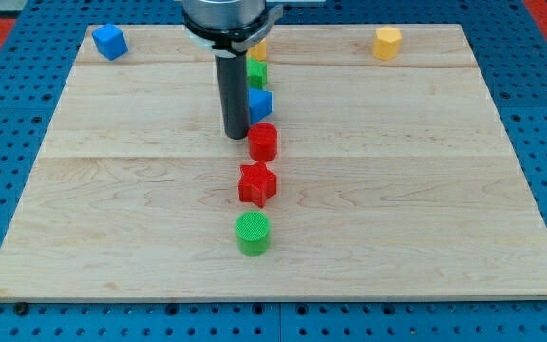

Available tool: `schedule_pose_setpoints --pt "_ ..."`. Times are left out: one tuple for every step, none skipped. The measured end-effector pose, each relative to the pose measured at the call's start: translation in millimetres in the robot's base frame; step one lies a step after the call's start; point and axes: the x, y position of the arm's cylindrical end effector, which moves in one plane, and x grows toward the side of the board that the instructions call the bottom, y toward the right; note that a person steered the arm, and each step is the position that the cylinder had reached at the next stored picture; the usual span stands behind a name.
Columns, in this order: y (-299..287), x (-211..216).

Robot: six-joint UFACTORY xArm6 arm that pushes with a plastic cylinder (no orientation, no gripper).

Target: Move your towards the blue cube

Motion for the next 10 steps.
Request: schedule_pose_setpoints --pt "-45.8 -1.2" --pt "-86.4 -1.3" --pt "-95.1 -3.6" --pt "-95.2 -12.4" --pt "-136.6 -50.1" --pt "-156.4 -67.9" --pt "-156.4 -69.8" --pt "-156.4 -71.8" --pt "-156.4 -71.9" --pt "-156.4 -71.9"
